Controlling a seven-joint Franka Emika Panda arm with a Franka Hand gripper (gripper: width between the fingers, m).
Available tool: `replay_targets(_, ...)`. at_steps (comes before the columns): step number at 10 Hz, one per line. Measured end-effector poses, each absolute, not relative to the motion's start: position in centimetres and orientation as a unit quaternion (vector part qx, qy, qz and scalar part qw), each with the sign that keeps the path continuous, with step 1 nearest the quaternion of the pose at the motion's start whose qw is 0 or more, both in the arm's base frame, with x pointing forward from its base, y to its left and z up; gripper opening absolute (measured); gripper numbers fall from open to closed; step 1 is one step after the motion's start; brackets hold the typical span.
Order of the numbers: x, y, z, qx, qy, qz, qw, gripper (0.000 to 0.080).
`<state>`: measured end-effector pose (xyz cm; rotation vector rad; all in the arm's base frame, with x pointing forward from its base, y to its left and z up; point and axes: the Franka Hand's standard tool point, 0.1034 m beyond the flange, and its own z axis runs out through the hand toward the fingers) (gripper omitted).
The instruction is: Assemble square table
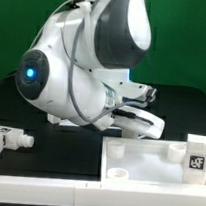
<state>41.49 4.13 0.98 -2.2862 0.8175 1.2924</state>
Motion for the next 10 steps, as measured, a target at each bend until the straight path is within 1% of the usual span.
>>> replay_targets(1, 41.1, 4.7, 0.8, -0.816, 0.288, 0.463, 0.190, 0.0649)
replay_targets(2, 41.1, 4.8, 0.8, -0.817, 0.286, 0.463, 0.190, 0.0649)
replay_targets(3, 41.1, 4.7, 0.8, -0.817, 0.287, 0.463, 0.190, 0.0524)
replay_targets(4, 41.1, 4.7, 0.8, -0.817, 0.287, 0.463, 0.190, 0.0524)
replay_targets(5, 41.1, 4.7, 0.8, -0.817, 0.287, 0.463, 0.190, 0.0362)
replay_targets(6, 41.1, 4.7, 0.8, -0.817, 0.287, 0.463, 0.190, 0.0278)
replay_targets(7, 41.4, 4.8, 0.9, -0.821, 0.287, 0.455, 0.189, 0.0278)
replay_targets(8, 41.9, 4.7, 2.2, -0.818, 0.280, 0.463, 0.195, 0.0278)
replay_targets(9, 43.8, 4.3, 4.3, -0.822, 0.273, 0.457, 0.204, 0.0278)
replay_targets(10, 46.5, 3.9, 6.1, -0.845, 0.272, 0.411, 0.207, 0.0278)
